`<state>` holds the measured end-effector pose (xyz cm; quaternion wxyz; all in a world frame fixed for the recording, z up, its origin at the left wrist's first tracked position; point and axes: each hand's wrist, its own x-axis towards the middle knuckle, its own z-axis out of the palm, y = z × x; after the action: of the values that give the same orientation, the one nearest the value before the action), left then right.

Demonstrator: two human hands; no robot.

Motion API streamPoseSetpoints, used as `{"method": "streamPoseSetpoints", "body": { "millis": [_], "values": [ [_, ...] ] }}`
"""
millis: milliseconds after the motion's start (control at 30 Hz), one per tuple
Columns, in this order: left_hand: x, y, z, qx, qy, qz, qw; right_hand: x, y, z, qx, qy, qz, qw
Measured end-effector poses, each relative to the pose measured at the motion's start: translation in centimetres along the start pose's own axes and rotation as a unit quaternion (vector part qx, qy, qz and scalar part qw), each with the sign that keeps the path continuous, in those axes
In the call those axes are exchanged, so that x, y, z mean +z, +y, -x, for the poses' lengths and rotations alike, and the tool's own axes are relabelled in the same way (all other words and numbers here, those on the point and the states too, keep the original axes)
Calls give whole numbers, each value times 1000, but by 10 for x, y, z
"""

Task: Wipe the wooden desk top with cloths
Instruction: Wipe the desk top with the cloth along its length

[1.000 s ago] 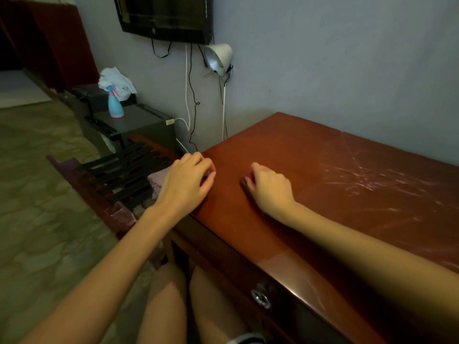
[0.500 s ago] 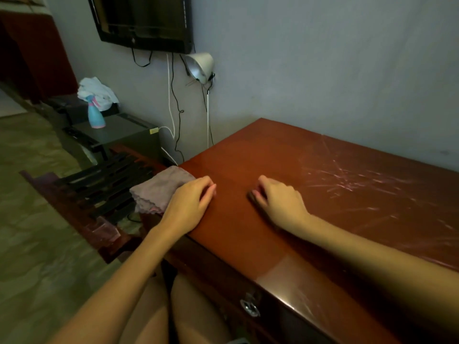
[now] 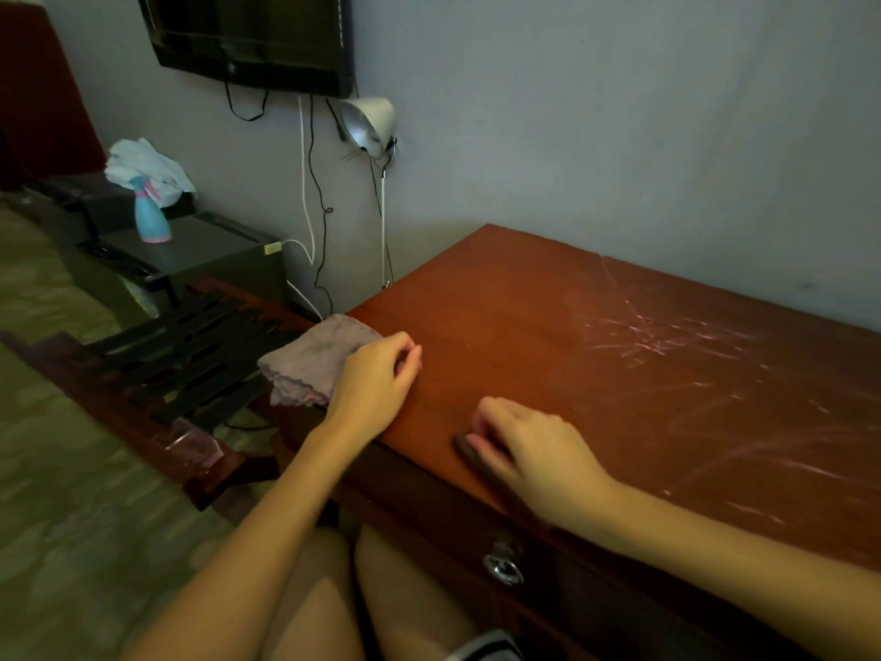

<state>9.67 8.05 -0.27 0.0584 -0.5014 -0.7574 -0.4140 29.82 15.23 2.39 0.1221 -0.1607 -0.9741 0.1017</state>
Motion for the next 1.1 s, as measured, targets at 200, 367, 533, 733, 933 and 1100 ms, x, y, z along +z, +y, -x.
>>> {"method": "streamPoseSetpoints", "body": {
  "millis": [200, 367, 533, 733, 933, 1100],
  "values": [
    [2, -2, -1, 2, -6, -1, 1000, -4, 69, -58, 159, 55, 79, 983],
    [0, 2, -1, -5, -12, -11, 1000, 11, 64, -122, 220, 89, 100, 966],
    [-1, 1, -6, -16, -28, -16, 999, 19, 8, -85, 54, 49, 53, 996],
    [4, -1, -18, 8, -19, -46, 999, -10, 61, -37, 74, 18, 49, 996],
    [9, 0, -18, 22, -2, -89, 996, -2, 102, -108, 222, 72, 106, 967],
    [10, -2, -22, 2, 8, -93, 996, 25, 17, -97, 77, 64, 81, 992]
  ]
}}
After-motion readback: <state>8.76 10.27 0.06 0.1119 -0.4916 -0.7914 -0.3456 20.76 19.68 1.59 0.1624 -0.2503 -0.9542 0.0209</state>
